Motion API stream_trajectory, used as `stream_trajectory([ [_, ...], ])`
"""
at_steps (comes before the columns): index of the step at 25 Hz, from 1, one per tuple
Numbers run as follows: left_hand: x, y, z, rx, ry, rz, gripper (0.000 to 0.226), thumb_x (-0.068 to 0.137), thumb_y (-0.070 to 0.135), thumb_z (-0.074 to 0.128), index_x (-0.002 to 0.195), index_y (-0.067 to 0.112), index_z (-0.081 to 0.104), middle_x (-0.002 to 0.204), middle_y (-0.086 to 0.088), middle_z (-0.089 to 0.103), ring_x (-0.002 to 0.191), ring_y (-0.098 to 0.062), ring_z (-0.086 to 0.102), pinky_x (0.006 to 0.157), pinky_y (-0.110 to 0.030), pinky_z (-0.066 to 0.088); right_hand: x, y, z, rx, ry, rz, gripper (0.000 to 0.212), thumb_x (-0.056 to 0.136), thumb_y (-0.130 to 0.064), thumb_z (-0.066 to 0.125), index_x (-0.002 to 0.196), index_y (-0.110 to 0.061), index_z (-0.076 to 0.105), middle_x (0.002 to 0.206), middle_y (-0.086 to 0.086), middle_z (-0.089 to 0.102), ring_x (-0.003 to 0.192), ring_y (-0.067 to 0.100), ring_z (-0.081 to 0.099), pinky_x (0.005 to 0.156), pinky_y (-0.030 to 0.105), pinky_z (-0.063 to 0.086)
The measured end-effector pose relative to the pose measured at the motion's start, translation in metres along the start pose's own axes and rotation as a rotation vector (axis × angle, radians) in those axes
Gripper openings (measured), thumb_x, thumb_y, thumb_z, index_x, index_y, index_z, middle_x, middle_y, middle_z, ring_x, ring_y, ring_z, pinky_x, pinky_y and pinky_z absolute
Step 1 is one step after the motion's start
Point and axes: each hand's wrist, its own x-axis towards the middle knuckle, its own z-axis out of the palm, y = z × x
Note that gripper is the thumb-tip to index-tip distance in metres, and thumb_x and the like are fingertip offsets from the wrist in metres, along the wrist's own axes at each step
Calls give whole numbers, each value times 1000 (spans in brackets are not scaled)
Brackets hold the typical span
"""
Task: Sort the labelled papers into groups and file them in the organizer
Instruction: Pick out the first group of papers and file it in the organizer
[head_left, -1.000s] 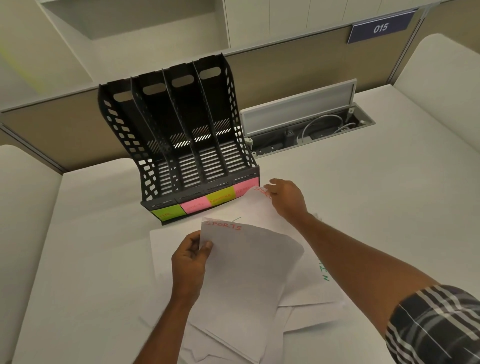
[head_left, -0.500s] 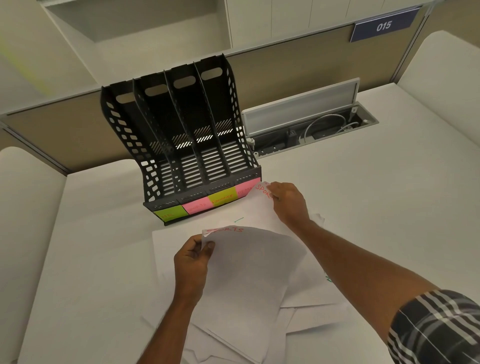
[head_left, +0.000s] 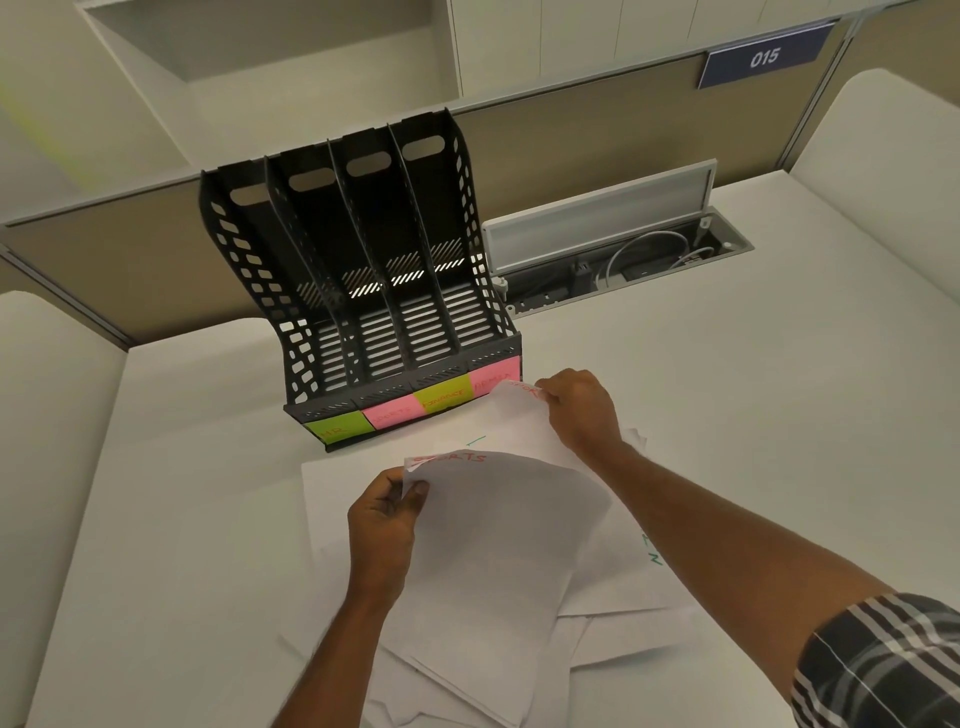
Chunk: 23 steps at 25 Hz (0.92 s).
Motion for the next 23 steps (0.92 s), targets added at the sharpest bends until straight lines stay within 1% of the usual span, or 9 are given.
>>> stream_trajectory([
  [1, 0, 0, 2, 3, -6, -1, 32, 91, 1, 64, 104, 30, 70, 101, 19, 75, 100, -6, 68, 82, -13, 55, -4, 0, 0, -10, 5, -25, 25, 95, -12, 63, 117, -11, 74, 110, 14, 74, 97, 33, 64, 79, 30, 49],
  [3, 1, 1, 4, 3, -18, -2, 32, 92, 2, 64, 103, 31, 70, 101, 20, 75, 100, -6, 68, 81, -13, 55, -9, -2, -1, -24, -7, -49, 31, 94, -9, 62, 124, -11, 70, 120, 13, 71, 105, 34, 65, 88, 36, 53],
  [7, 1, 1, 6, -1, -20, -8, 32, 92, 2, 64, 104, 30, 70, 101, 19, 75, 100, -6, 68, 81, -13, 55, -14, -4, -4, -36, 54, -75, 35, 88, -4, 70, 123, -9, 70, 125, 19, 68, 115, 40, 62, 92, 46, 53],
  [10, 2, 2, 4, 4, -14, -15, 33, 92, 1, 64, 104, 32, 69, 100, 21, 75, 100, -5, 68, 81, -12, 55, -16, -8, -4, -17, -9, -27, 39, 93, -7, 63, 132, -9, 63, 129, 16, 66, 118, 37, 59, 95, 42, 51],
  [13, 2, 2, 3, 12, -10, -19, 34, 92, 2, 64, 104, 32, 69, 100, 22, 75, 100, -4, 68, 80, -12, 55, -9, -7, -1, 22, -53, 127, 46, 97, -15, 60, 141, -6, 53, 137, 14, 60, 125, 33, 54, 105, 39, 43],
  [14, 3, 2, 3, 12, -11, -18, 33, 92, 2, 63, 105, 32, 69, 100, 21, 75, 100, -4, 68, 80, -12, 55, -4, -6, 0, 21, -81, 155, 46, 97, -18, 60, 141, -6, 52, 137, 14, 60, 124, 32, 54, 105, 38, 43],
  [16, 3, 2, 3, 15, -12, -14, 33, 92, 2, 63, 105, 31, 69, 101, 21, 75, 101, -4, 68, 80, -12, 54, 4, -5, 0, 9, -130, 172, 44, 97, -23, 60, 138, -8, 55, 131, 12, 64, 117, 31, 57, 99, 35, 45],
  [19, 3, 3, 3, 17, -11, -13, 33, 92, 2, 63, 105, 32, 69, 100, 23, 74, 100, -3, 68, 79, -10, 54, 12, -3, 1, 9, -113, 161, 34, 95, -22, 62, 126, -8, 65, 120, 13, 69, 108, 31, 59, 90, 33, 47],
  [23, 5, 4, 2, 18, -7, -12, 34, 92, 1, 63, 104, 32, 70, 101, 19, 75, 101, -6, 68, 81, -12, 54, 12, -3, 9, -6, -109, 162, 33, 93, -22, 66, 122, -7, 70, 118, 14, 64, 109, 31, 53, 88, 32, 46],
])
